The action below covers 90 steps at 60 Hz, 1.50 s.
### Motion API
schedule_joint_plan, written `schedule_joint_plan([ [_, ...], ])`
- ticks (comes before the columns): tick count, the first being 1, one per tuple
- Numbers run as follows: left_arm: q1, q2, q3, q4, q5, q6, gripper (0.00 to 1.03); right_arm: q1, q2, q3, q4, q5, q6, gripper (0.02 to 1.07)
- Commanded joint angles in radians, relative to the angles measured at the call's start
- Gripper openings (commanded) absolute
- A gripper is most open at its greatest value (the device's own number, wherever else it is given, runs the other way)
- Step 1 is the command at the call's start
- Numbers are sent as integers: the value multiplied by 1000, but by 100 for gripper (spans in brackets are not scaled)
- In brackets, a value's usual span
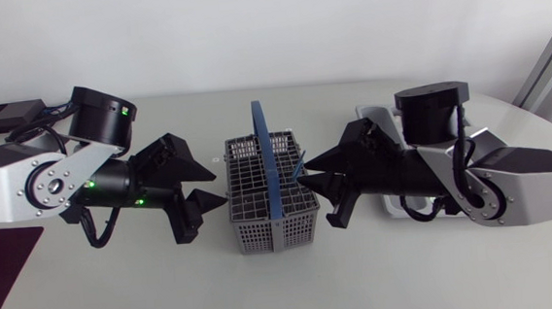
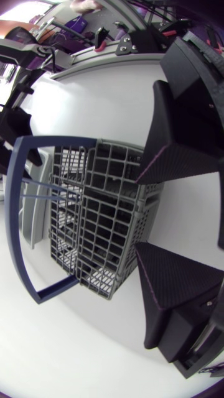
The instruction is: Unload the cutlery basket into the drawer organizer.
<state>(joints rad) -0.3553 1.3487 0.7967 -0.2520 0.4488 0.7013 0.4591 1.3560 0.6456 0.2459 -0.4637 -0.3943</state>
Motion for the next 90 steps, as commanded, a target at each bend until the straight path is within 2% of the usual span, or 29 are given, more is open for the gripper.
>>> schedule_joint_plan([
  [1, -5, -13, -10, -33, 39, 55, 86, 3, 20, -12, 20, -9, -20, 44],
  [18, -4, 20, 29, -53, 131, 78, 87, 3, 38, 0, 38, -9, -18, 44],
  [43, -28, 64, 72, -38, 136, 73, 87, 3, 81, 25, 84, 2, -14, 44],
  [51, -28, 72, 79, -36, 136, 72, 87, 3, 84, 35, 89, 3, -14, 30],
  [55, -28, 75, 82, -36, 136, 72, 88, 3, 89, 43, 89, 5, -12, 28],
  [63, -28, 76, 87, -36, 136, 72, 88, 3, 100, 51, 87, 5, -12, 8],
  [90, -20, 64, 73, -49, 136, 63, 88, 4, 29, 35, 59, 17, 3, 7],
])
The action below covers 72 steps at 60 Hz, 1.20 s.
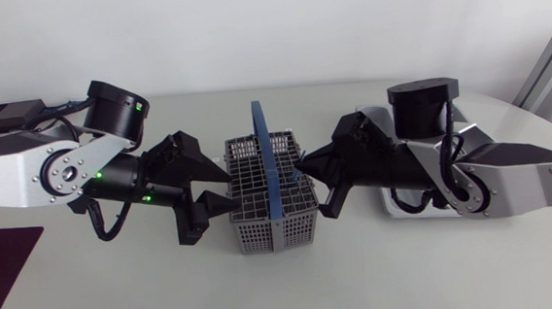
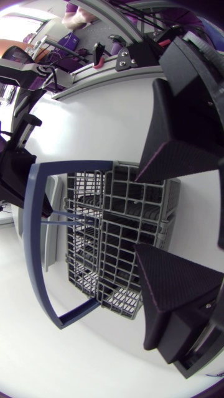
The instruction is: Unload the cutlery basket into the drawer organizer.
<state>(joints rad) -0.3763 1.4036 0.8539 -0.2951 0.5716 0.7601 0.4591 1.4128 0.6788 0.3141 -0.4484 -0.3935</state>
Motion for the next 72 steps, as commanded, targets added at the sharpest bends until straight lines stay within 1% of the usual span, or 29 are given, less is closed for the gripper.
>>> schedule_joint_plan([
  [1, 2, 8, 14, -6, 13, 4, 88, 3, -32, 1, -9, 2, 4, 7],
  [9, 2, 6, 10, -6, 13, 7, 89, 9, -71, 4, -29, 14, 12, 7],
  [22, 4, 6, 4, -4, 13, 7, 89, 19, -156, 22, -102, 34, 16, 7],
  [28, 4, 6, 2, -4, 13, 5, 89, 26, -192, 18, -112, 48, 16, 7],
  [72, -27, -29, -19, -6, 10, -13, 89, 52, -414, 54, -276, 100, 15, 7],
])
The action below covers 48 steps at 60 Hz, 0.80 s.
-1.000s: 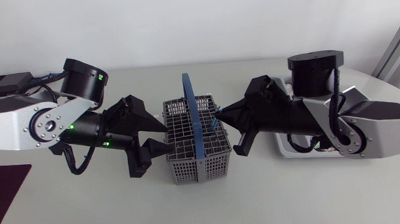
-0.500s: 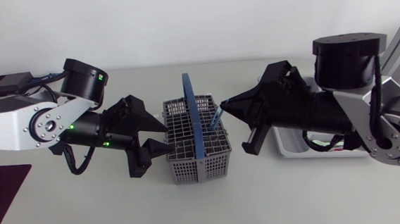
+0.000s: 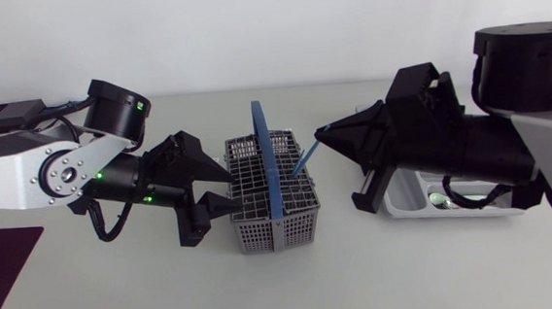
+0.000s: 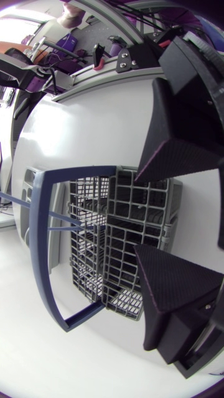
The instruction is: Unload the cutlery basket into the drawer organizer.
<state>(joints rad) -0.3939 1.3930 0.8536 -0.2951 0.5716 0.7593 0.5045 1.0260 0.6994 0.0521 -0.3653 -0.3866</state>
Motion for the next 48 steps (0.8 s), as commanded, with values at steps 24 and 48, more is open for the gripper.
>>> schedule_joint_plan([
  [24, -16, -26, -19, -7, 2, -21, 89, -29, -116, 144, -225, 2, 6, 7],
  [48, -6, -51, -41, -7, 2, -14, 89, -537, 279, 657, -833, -314, -84, 7],
])
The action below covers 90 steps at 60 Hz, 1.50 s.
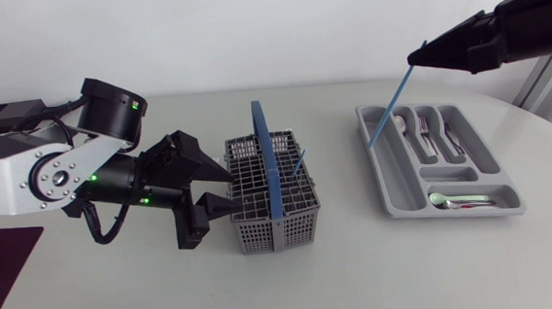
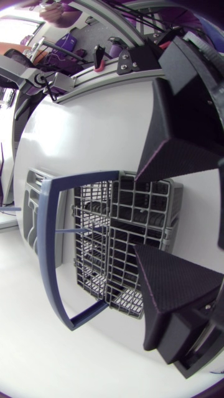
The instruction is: Unload the cutlery basket into the drawer organizer.
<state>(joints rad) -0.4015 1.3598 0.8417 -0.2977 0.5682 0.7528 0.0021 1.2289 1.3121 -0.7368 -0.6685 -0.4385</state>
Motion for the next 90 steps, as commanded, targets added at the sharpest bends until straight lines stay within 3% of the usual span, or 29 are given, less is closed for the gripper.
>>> schedule_joint_plan([
  [1, 1, -18, -29, -4, 6, -7, 89, -40, 90, 53, -55, -11, -32, 7],
  [33, 9, -16, -29, -6, 4, 10, 89, -157, 478, 265, -220, 102, -25, 7],
  [60, 16, -21, -36, -6, 4, 23, 90, -109, 725, 384, -326, 208, -11, 7],
  [74, 16, -21, -36, -6, 4, 23, 90, -108, 830, 409, -240, 214, 43, 7],
  [86, 10, -27, -38, -8, 4, 16, 90, -123, 891, 386, -38, 237, 139, 9],
  [88, 9, -30, -36, -9, 4, 14, 90, -125, 894, 380, -3, 247, 155, 16],
  [90, 7, -33, -38, -12, 4, 14, 90, -129, 899, 372, 31, 254, 173, 31],
])
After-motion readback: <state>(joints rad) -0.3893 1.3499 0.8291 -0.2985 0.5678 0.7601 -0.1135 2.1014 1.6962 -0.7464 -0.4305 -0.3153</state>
